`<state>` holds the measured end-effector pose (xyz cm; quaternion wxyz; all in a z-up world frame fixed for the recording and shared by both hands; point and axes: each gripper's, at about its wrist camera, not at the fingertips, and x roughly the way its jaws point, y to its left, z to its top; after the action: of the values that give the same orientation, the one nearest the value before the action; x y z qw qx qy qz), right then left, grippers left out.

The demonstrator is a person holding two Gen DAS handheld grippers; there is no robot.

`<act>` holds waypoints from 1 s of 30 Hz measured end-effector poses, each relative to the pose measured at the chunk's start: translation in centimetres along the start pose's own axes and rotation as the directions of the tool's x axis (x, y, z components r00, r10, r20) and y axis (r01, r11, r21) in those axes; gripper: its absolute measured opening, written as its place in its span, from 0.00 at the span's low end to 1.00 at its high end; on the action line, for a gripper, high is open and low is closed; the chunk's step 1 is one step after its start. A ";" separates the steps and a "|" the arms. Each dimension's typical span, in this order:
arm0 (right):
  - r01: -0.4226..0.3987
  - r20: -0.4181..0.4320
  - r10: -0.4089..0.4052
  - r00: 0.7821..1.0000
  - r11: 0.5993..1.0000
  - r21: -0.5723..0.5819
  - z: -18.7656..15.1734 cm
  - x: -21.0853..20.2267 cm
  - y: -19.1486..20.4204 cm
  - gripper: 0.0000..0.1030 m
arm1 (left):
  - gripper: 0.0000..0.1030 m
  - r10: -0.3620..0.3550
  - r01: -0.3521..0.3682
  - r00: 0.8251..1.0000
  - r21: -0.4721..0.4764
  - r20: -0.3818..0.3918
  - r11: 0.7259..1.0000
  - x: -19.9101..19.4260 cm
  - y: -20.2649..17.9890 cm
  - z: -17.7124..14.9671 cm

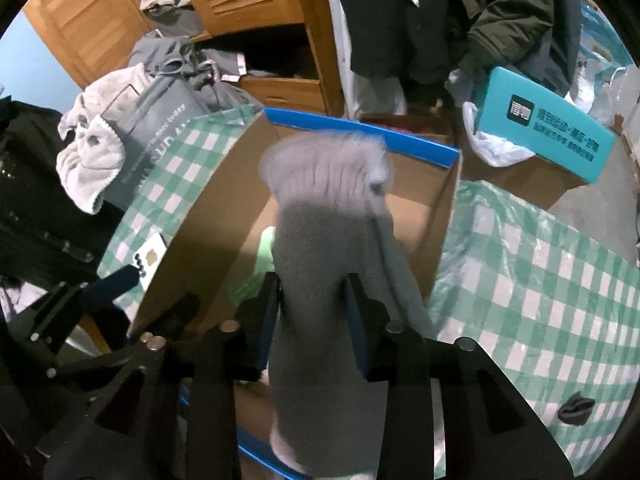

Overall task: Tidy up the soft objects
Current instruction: 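Open the left gripper to drop the scrubber in the box while the right carries the glove over, then open the right gripper to drop the grey glove into the box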

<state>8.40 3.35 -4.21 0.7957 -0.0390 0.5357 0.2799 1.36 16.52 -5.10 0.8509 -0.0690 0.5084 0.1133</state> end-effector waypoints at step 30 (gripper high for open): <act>0.089 0.040 -0.097 0.994 0.982 0.167 -3.8 -4.8 -9.3 0.61 | 0.61 -0.050 0.052 0.999 0.157 -0.017 0.986 -0.3 -7.5 -0.9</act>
<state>8.47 -7.75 -3.82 0.8212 0.0088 0.5352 0.1977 2.47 9.05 -5.21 0.8529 -0.0153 0.5194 0.0505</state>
